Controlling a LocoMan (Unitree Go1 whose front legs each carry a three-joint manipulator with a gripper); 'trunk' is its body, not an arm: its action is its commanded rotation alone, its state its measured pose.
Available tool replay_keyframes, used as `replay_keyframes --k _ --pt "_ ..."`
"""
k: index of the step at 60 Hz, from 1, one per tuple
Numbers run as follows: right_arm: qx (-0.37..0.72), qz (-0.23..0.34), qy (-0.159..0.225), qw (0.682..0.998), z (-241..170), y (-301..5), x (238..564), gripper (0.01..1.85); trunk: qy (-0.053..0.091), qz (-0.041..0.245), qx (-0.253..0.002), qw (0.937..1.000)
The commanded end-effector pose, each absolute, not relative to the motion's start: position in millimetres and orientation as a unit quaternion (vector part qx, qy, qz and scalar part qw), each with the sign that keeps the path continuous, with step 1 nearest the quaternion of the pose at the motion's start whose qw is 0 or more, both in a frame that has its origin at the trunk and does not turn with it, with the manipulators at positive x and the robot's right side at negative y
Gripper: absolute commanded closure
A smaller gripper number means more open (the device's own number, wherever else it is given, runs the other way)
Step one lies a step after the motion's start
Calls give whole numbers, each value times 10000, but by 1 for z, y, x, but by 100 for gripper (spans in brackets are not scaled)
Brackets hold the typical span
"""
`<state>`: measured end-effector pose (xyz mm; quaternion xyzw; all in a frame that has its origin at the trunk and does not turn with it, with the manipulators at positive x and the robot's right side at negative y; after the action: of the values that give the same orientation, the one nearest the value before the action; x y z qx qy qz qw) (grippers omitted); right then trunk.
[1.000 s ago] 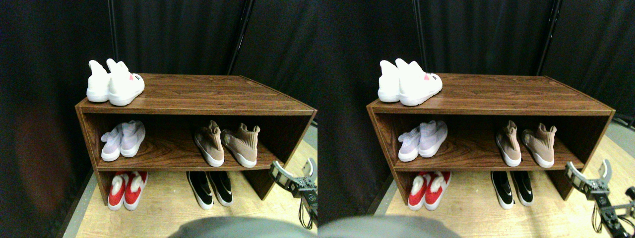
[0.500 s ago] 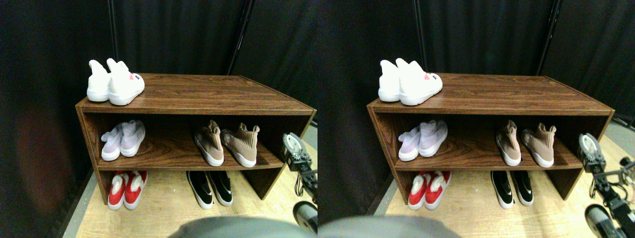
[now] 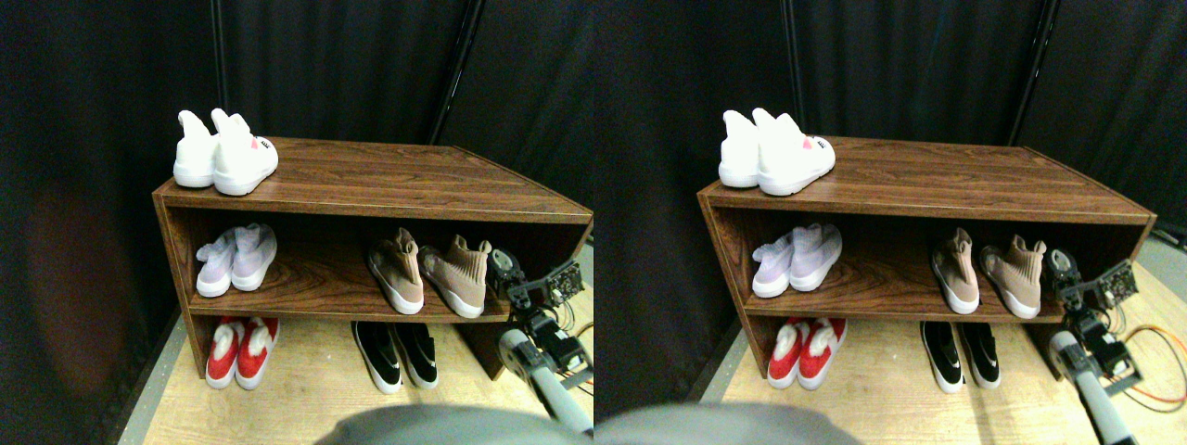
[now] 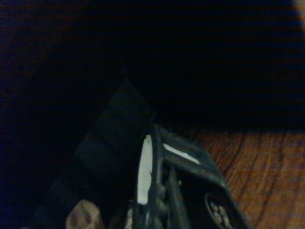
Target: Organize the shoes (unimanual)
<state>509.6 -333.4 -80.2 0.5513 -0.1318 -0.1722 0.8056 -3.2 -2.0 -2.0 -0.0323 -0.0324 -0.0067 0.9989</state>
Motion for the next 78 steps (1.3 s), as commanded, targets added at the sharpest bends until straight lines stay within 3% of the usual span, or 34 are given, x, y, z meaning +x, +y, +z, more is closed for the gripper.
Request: replay_keyframes --k 1,11,13,20,24,46,66,78 --pt "5358 -1669 -1419 8154 -83 -336 518 180 -222 58 -388 9990" --pt "5687 -1714 -1259 7946 -95 -338 530 180 -203 118 -417 9989" --pt "5491 -1673 -1207 8099 -96 -336 530 180 -203 118 -417 9989" --pt "5574 -1563 -1095 8080 -98 -331 528 180 -179 156 -425 9988" --pt "5811 -1730 -1153 7868 -97 -327 527 180 -172 184 -446 9987" --pt "5696 -1348 -778 8071 -91 -311 518 180 -138 263 -528 9982" --pt "6061 -1470 -668 7789 -91 -290 518 180 -152 298 -564 9978" --pt "5819 -1322 -488 8010 -93 -283 520 180 -147 315 -576 9977"
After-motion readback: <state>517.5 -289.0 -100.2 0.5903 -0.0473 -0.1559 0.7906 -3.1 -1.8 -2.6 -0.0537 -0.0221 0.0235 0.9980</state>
